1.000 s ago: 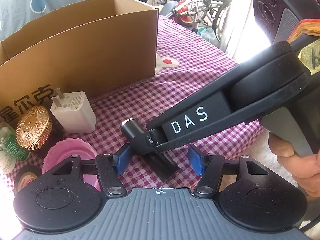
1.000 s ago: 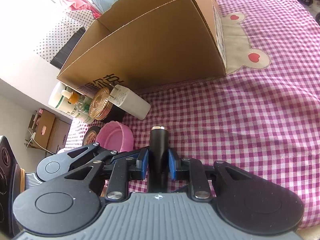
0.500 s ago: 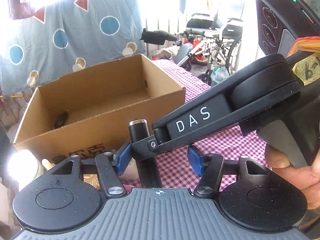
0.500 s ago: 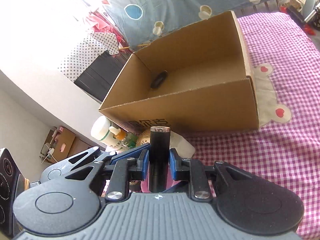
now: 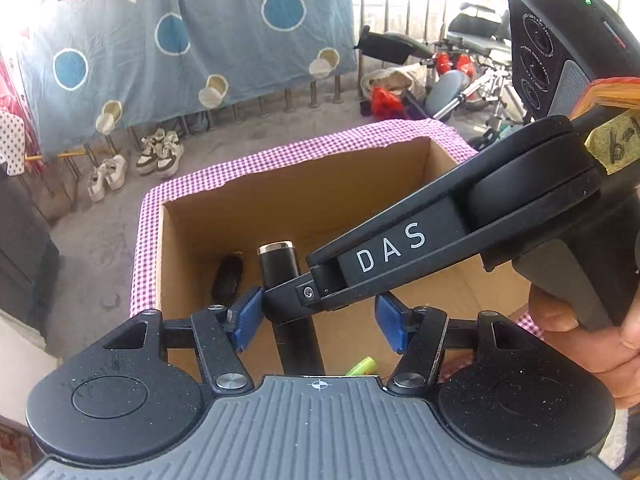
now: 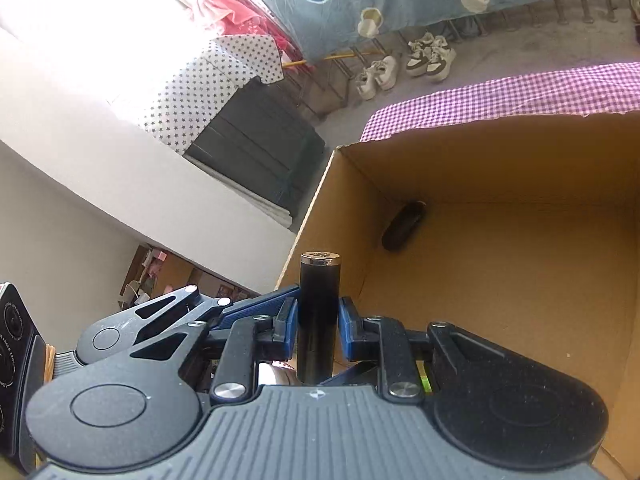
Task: Organize rigid objects
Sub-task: 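Carry the black cylinder with the right gripper into the box and release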
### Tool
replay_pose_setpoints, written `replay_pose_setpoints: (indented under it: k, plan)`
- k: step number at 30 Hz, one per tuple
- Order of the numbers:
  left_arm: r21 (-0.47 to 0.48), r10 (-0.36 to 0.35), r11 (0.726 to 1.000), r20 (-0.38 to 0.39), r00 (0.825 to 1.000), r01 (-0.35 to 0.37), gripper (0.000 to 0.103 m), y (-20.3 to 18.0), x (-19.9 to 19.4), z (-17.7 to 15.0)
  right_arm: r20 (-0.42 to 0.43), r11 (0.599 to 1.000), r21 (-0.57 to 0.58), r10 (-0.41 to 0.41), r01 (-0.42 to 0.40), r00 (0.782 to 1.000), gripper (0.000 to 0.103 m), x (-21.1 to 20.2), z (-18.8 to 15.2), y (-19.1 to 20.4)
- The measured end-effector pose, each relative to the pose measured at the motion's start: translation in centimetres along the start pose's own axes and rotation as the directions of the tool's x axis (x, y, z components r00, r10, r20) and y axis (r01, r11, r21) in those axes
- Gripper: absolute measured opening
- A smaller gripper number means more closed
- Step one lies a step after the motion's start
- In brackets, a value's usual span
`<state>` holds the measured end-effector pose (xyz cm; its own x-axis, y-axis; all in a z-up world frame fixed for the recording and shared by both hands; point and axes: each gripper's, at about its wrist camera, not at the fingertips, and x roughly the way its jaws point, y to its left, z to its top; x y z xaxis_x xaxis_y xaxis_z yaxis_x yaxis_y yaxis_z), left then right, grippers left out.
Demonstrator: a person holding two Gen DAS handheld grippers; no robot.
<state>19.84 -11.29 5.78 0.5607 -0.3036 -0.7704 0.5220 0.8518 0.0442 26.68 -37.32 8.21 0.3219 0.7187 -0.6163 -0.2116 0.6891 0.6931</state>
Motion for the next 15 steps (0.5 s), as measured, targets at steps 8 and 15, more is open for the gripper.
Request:
replay_pose_setpoints:
  k: [8, 15]
  plan:
    - [-0.020, 0.069, 0.997, -0.161, 0.985, -0.073, 0.062, 3.4, 4.0, -0.1, -0.182, 0.992, 0.124, -0.007, 0.030, 0.983, 0.023, 8.5, 3.3, -4.4]
    - [-0.023, 0.105, 0.994, -0.167, 0.980, -0.111, 0.063, 4.2, 3.2, -0.2, -0.205, 0.987, 0.139, -0.049, 0.079, 0.978, 0.023, 12.1, 4.3, -4.8]
